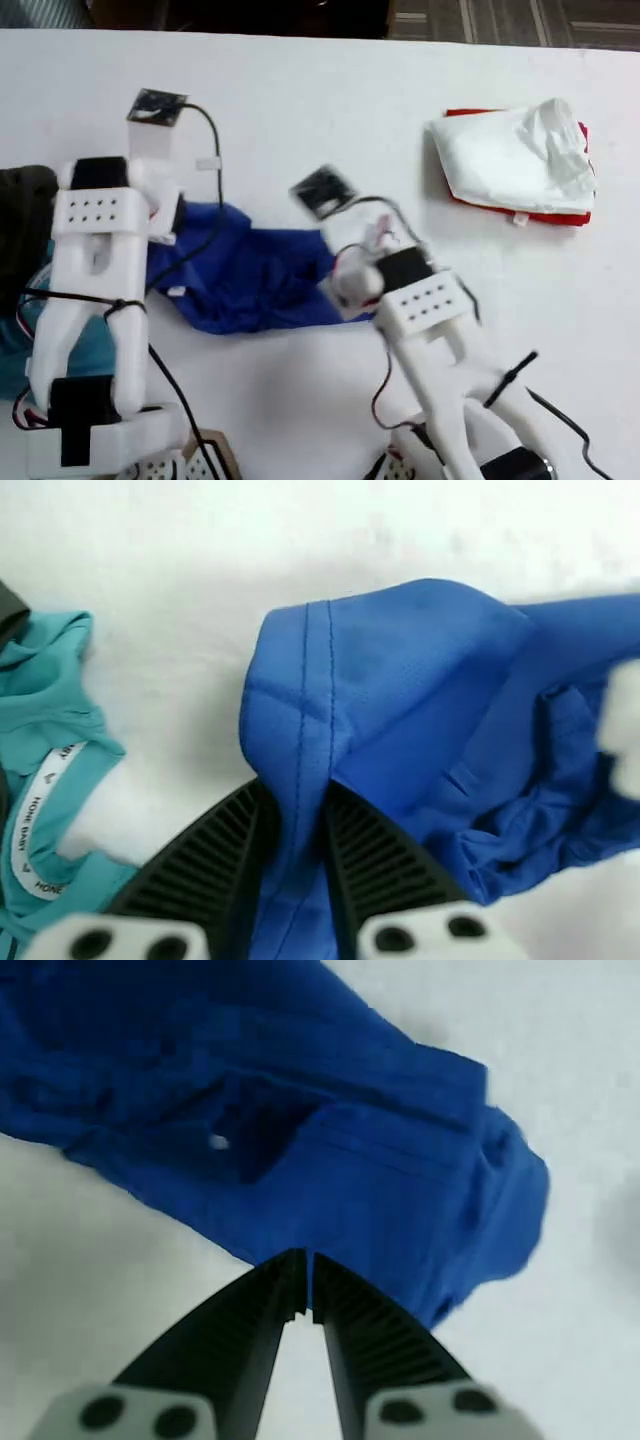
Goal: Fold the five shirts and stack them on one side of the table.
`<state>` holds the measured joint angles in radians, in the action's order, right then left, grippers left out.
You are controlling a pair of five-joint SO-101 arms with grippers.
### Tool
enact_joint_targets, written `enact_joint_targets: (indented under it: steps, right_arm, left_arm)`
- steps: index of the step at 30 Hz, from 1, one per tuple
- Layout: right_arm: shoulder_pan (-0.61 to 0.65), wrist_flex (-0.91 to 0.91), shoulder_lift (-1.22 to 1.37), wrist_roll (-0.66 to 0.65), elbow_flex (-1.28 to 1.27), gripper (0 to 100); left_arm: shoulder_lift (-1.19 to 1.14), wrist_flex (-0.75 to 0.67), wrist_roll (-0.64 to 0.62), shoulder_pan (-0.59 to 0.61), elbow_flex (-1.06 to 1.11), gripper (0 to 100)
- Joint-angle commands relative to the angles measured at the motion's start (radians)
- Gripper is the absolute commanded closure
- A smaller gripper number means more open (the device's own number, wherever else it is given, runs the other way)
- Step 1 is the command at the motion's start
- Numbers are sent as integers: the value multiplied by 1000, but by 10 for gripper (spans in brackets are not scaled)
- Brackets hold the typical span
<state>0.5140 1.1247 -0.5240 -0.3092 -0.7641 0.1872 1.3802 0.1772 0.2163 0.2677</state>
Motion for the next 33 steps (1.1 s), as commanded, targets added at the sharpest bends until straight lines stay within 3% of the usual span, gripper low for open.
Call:
enact_joint_targets:
  steps: [1, 14, 23, 33]
  right_arm:
    - [91, -44, 4, 37, 29, 979]
    - [120, -185, 225, 63, -6, 979]
    - [122, -395, 317, 63, 5, 979]
    - [125, -358, 458, 64, 187, 979]
  left_arm:
    - [32, -31, 2, 34, -45, 973]
    - [34, -34, 2, 34, -48, 973]
    - [34, -31, 0, 34, -47, 973]
    - [34, -28, 0, 34, -45, 973]
